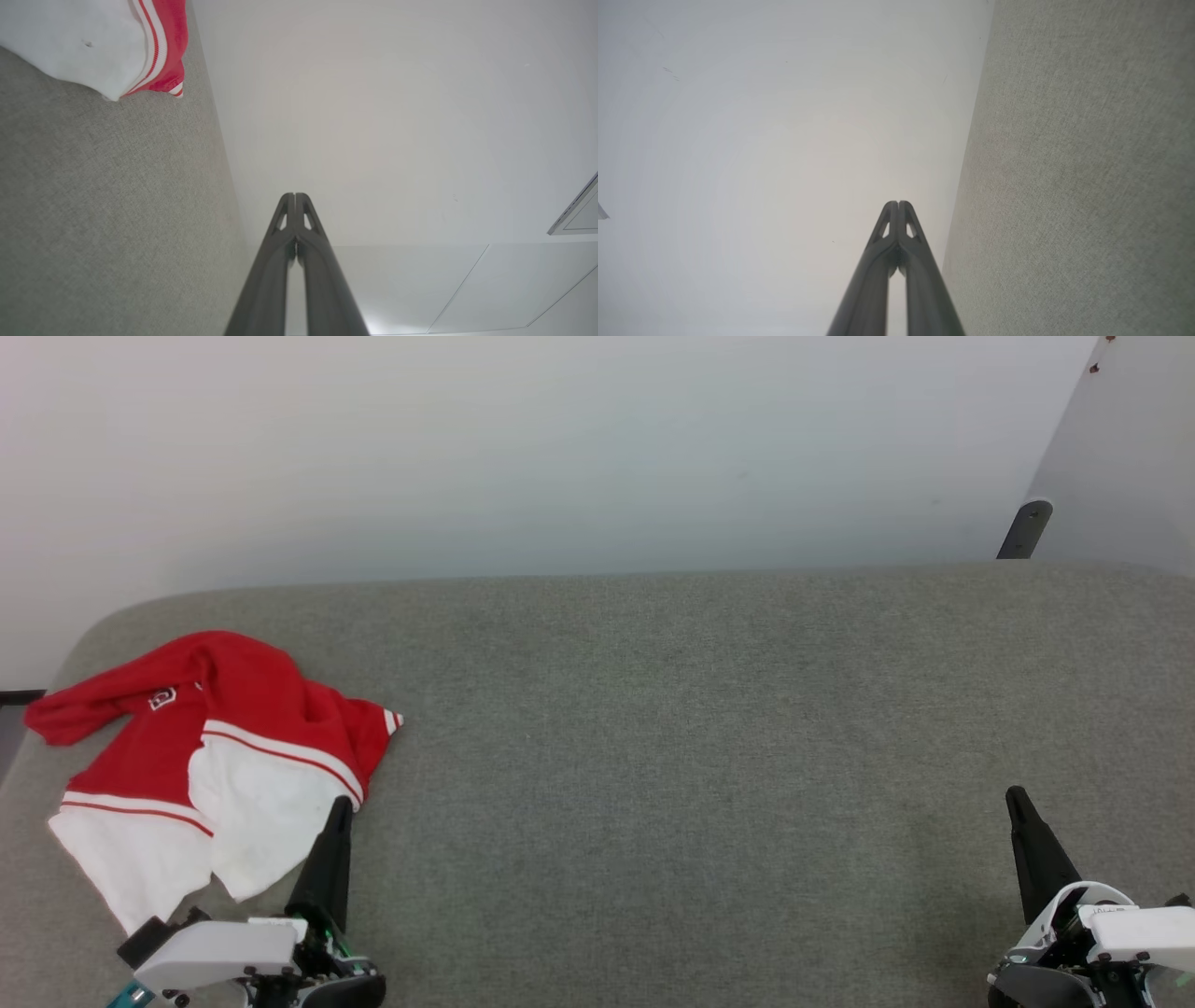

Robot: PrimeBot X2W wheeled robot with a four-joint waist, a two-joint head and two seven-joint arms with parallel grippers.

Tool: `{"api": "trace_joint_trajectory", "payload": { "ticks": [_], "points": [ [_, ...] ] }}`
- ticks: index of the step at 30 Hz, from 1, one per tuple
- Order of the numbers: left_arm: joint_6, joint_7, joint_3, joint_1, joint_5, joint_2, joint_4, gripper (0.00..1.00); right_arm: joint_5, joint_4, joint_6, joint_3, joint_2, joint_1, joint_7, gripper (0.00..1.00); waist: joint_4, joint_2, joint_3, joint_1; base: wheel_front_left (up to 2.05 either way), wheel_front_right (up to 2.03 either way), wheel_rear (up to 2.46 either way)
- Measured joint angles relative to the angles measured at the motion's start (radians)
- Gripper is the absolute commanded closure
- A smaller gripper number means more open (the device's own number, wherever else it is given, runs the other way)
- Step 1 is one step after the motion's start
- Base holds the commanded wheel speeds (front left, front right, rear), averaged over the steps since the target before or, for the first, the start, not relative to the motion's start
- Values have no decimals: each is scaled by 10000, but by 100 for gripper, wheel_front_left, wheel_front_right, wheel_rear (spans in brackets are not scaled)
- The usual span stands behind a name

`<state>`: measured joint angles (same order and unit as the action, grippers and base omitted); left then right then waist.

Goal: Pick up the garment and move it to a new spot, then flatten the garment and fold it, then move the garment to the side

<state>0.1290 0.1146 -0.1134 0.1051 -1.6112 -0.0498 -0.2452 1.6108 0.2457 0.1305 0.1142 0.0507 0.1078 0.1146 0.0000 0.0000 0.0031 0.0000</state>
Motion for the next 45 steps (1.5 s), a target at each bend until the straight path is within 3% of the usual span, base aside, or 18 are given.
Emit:
{"api": "trace_joint_trajectory", "payload": {
  "ticks": [23, 24, 25, 26, 27, 35, 45],
  "points": [
    [0, 0, 2, 0, 0, 0, 0, 100, 0, 0, 0, 0, 0, 0, 0, 100, 0, 0, 0, 0, 0, 0, 0],
    [0, 0, 0, 0, 0, 0, 0, 0, 0, 0, 0, 0, 0, 0, 0, 0, 0, 0, 0, 0, 0, 0, 0],
    [-2, -4, 8, -42, 2, 10, -58, 0, -4, 77, 0, 0, -2, -20, 0, 0, 0, 0, 0, 0, 0, 0, 0],
    [-13, -4, 12, -120, 4, 29, -146, 100, -4, 173, -2, 2, -13, -71, 0, 100, 0, 0, 0, 0, 0, 0, 0],
    [-17, -6, 17, -210, 4, 59, -255, 0, -4, 263, -2, 0, -23, -156, 0, 0, 0, 0, 0, 0, 0, 0, 0],
    [-31, -217, 86, -270, 205, 59, -625, 0, -10, 711, -4, -111, -42, -123, -151, 0, 11, 0, 3, 0, 0, 0, 0],
    [-58, -817, 495, 166, 1833, -309, -928, 0, -1216, 1214, -4, -855, 228, 594, -803, 0, 42, 0, 8, 0, 0, 0, 0]
  ]
}}
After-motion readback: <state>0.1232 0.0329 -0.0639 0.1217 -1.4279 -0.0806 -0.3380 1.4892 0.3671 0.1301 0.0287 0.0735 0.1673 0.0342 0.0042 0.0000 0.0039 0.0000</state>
